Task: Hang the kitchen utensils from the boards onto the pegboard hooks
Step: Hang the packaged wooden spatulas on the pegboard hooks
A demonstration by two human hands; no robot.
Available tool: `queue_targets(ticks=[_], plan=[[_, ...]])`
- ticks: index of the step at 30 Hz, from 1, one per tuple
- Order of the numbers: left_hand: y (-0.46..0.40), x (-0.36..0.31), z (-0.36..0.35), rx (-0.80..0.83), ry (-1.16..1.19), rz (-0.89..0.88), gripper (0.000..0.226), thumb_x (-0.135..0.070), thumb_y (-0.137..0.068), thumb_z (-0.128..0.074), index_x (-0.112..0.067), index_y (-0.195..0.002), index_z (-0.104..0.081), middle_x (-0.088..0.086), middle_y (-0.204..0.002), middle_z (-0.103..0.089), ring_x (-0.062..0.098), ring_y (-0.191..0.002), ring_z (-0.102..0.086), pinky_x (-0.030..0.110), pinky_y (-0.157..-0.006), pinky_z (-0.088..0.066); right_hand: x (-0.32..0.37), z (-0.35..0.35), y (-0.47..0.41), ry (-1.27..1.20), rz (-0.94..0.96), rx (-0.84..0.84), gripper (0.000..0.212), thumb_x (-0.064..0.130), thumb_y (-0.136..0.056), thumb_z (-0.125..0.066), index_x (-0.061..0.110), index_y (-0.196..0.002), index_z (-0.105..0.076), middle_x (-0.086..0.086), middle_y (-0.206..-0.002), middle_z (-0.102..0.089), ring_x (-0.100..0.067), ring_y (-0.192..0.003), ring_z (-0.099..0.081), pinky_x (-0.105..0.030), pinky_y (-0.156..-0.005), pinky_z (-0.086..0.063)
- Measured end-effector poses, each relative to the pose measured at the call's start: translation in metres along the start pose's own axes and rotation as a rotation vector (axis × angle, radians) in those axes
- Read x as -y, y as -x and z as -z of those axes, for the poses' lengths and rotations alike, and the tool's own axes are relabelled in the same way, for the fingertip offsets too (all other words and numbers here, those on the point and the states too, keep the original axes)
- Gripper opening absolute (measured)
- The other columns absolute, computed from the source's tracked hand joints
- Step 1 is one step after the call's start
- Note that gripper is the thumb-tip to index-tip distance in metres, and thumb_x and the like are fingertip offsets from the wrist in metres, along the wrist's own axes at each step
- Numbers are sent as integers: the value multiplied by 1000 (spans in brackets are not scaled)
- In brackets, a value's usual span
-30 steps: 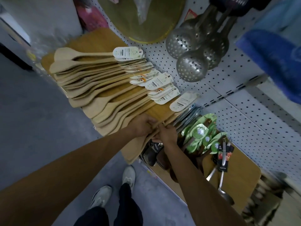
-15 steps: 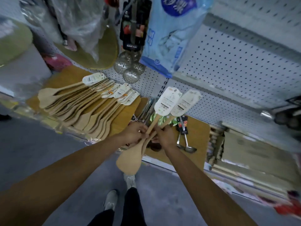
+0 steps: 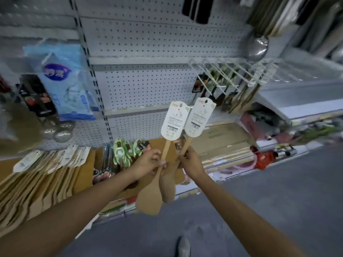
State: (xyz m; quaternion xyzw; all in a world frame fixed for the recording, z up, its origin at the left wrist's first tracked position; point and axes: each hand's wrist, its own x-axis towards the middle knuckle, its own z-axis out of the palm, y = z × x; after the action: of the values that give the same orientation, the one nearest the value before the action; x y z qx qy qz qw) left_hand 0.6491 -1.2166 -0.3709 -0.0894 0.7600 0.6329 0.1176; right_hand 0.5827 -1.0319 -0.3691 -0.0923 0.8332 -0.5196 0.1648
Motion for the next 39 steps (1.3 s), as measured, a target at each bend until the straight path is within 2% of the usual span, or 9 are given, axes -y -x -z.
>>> queue_targets(ticks=[6,13,18,21,25,30,33,36,39], plan=[[-48,-54,-99,52,34,-83,29,-2,-93,-64,-24,-107,-52,5,-92,-69,22,-72,-72,29,-57,-53,-26,116,26,-118,23,-168,11,18,-97,-58,21,-86,-56,-10,-77,-65,-33,-75,-68,-53,-70,-57],[-114,-118,-234,98,14,-214,19,0,-91,-65,-16,-97,-56,-1,-75,-75,21,-70,-73,45,-76,-61,-80,263,28,-201,49,-306,3,12,-90,-65,11,-88,-64,-7,-78,-68,-30,-75,-70,-42,-68,-60],[-155,-158,-317,92,99,-236,19,4,-92,-62,-13,-102,-63,8,-84,-69,22,-70,-74,30,-71,-62,-111,353,25,-233,66,-344,5,12,-88,-69,12,-89,-64,-17,-84,-69,-32,-76,-71,-42,-68,-61],[-180,-173,-356,117,105,-233,16,2,-92,-63,-10,-103,-67,11,-85,-75,26,-79,-75,37,-79,-62,-129,397,19,-233,53,-371,3,12,-90,-67,11,-90,-65,-18,-86,-70,-29,-79,-71,-39,-69,-60],[-213,-187,-390,127,86,-229,4,-3,-94,-62,-4,-98,-64,16,-87,-76,21,-80,-75,37,-78,-62,-149,442,3,-253,41,-389,13,16,-97,-58,6,-89,-63,-19,-81,-68,-36,-79,-68,-46,-72,-58],[-260,-192,-413,135,55,-211,10,-7,-97,-59,3,-97,-62,14,-88,-77,30,-83,-74,39,-78,-61,-172,477,-31,-259,23,-399,23,17,-99,-54,2,-82,-57,2,-66,-67,-22,-70,-69,-46,-72,-59],[-297,-194,-419,155,41,-206,8,-9,-97,-60,-2,-96,-64,12,-88,-77,31,-86,-74,45,-83,-60,-186,497,-63,-250,2,-393,23,16,-99,-54,-2,-85,-57,-6,-69,-69,-24,-70,-69,-46,-71,-59],[-336,-199,-421,171,15,-200,6,-10,-97,-61,-7,-96,-65,10,-89,-77,29,-87,-74,44,-83,-61,-195,515,-99,-228,-12,-396,22,15,-99,-55,-3,-86,-58,-14,-71,-67,-20,-65,-67,-38,-63,-57],[-373,-204,-423,170,14,-186,6,-9,-96,-61,-10,-97,-67,9,-90,-77,26,-88,-75,45,-84,-61,-202,530,-130,-197,-30,-390,23,13,-99,-55,-7,-88,-58,-4,-66,-63,-11,-59,-62,-23,-57,-50]])
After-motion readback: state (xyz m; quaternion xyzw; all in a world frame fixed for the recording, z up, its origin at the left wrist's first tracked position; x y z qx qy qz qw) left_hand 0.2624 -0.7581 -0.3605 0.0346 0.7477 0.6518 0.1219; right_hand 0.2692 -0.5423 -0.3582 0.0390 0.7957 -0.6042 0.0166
